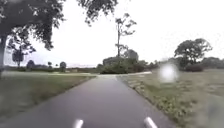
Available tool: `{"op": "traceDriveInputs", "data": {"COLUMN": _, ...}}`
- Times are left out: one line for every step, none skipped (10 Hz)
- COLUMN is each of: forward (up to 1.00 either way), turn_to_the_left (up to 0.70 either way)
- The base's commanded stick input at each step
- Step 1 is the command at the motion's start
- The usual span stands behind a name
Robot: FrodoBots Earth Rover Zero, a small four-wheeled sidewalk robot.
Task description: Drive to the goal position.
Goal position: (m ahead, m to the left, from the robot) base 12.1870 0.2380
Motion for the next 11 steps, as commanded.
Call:
{"op": "traceDriveInputs", "data": {"forward": 0.85, "turn_to_the_left": 0.0}}
{"op": "traceDriveInputs", "data": {"forward": 0.85, "turn_to_the_left": 0.0}}
{"op": "traceDriveInputs", "data": {"forward": 0.85, "turn_to_the_left": 0.0}}
{"op": "traceDriveInputs", "data": {"forward": 0.85, "turn_to_the_left": 0.0}}
{"op": "traceDriveInputs", "data": {"forward": 0.85, "turn_to_the_left": 0.0}}
{"op": "traceDriveInputs", "data": {"forward": 0.85, "turn_to_the_left": 0.0}}
{"op": "traceDriveInputs", "data": {"forward": 0.85, "turn_to_the_left": 0.0}}
{"op": "traceDriveInputs", "data": {"forward": 0.85, "turn_to_the_left": 0.0}}
{"op": "traceDriveInputs", "data": {"forward": 0.85, "turn_to_the_left": 0.0}}
{"op": "traceDriveInputs", "data": {"forward": 0.85, "turn_to_the_left": 0.0}}
{"op": "traceDriveInputs", "data": {"forward": 0.85, "turn_to_the_left": 0.0}}
